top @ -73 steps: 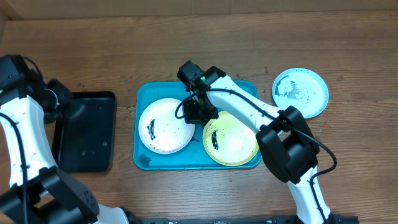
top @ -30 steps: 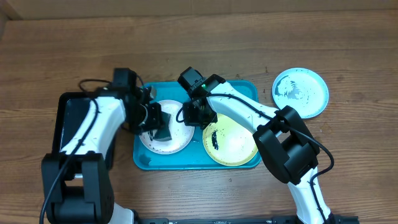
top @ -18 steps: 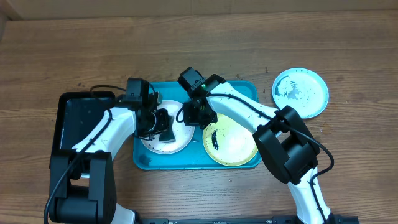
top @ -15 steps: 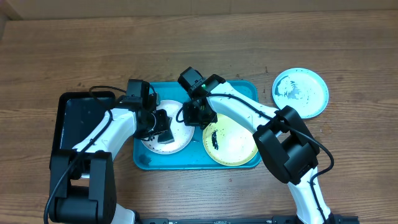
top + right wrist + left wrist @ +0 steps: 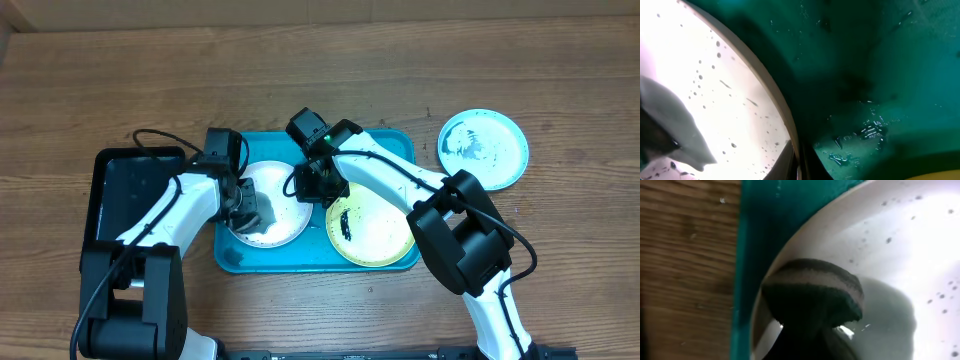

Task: Clean dirty plates on tray and stack at the side
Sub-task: 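Lower the sponge with the left gripper onto the pink plate and scrub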

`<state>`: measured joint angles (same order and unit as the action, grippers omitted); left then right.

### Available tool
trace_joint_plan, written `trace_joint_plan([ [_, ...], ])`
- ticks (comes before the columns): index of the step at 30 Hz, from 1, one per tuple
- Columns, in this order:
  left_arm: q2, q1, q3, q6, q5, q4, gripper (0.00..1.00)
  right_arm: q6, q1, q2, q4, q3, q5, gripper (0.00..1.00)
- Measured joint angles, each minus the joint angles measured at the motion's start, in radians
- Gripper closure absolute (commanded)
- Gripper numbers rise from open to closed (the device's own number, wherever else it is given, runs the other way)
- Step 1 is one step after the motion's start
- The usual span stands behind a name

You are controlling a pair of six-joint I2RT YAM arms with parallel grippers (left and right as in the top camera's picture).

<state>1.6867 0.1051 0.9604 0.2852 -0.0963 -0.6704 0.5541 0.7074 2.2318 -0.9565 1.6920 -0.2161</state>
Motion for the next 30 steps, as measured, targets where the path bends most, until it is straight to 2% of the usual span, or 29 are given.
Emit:
trace_joint_plan([
  [4,0.0,0.0,0.111,-0.009,-0.008,-0.064,0.96,0.003,0.0,-0.002,-0.006,0.0,0.006,0.96],
  [8,0.0,-0.001,0.194,-0.018,0.119,-0.043,0.96,0.004,0.0,-0.002,-0.005,0.0,0.006,0.96],
  [12,0.0,-0.001,0.199,-0.017,0.248,-0.029,0.96,0.003,0.0,-0.002,-0.006,0.0,0.006,0.96],
  [20,0.07,-0.001,0.183,0.001,0.352,-0.012,0.96,0.004,0.0,-0.002,-0.006,0.0,0.006,0.96],
  [26,0.195,-0.001,0.176,0.001,0.361,-0.009,0.96,0.004,0.0,-0.002,-0.011,0.0,0.01,0.96],
  [30,0.195,0.002,0.188,0.001,0.28,-0.046,0.96,0.004,0.0,-0.002,-0.012,0.0,0.011,0.96],
])
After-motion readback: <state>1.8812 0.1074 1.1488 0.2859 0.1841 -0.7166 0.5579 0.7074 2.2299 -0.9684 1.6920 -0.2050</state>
